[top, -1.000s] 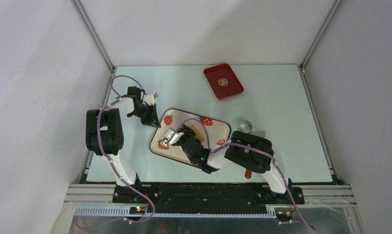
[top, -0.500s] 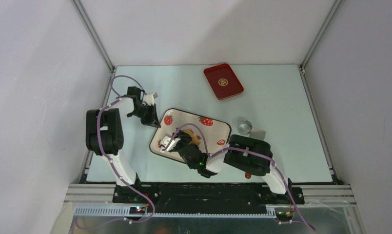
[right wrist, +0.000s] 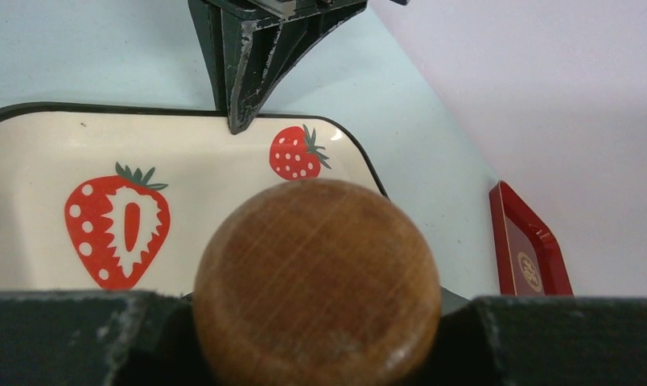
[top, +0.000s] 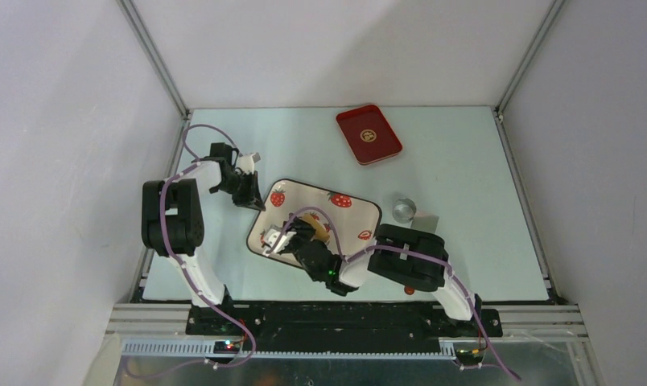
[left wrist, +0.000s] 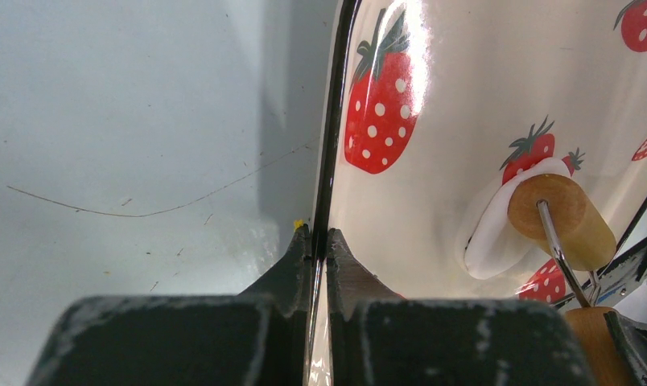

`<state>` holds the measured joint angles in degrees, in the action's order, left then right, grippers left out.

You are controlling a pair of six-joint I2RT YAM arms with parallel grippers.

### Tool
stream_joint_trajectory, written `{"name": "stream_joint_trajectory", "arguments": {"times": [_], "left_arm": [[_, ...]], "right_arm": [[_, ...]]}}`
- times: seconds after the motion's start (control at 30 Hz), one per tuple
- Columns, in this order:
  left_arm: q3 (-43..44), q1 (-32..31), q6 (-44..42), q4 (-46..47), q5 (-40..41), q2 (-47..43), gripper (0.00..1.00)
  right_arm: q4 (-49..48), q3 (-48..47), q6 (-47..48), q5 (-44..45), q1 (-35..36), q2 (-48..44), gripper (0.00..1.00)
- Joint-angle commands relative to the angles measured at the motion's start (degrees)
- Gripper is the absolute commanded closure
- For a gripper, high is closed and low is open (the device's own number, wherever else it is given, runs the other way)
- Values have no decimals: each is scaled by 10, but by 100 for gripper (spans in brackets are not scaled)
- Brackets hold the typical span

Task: Roll out the dumpling wrappers from the dough
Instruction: Flatten out the dough on the work surface.

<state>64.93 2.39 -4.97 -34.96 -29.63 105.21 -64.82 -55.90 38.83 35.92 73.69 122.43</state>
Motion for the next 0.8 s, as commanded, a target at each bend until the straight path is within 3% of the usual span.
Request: {"name": "stream_joint_trajectory", "arguments": {"times": [0.0, 0.77], "left_arm": [[1, 4, 1, 18, -23, -29, 100], [2, 4, 2, 17, -24, -28, 100]], "right_arm": [[7, -1, -21, -15, 20, 22, 100], [-26, 15, -3, -29, 37, 24, 100]]}}
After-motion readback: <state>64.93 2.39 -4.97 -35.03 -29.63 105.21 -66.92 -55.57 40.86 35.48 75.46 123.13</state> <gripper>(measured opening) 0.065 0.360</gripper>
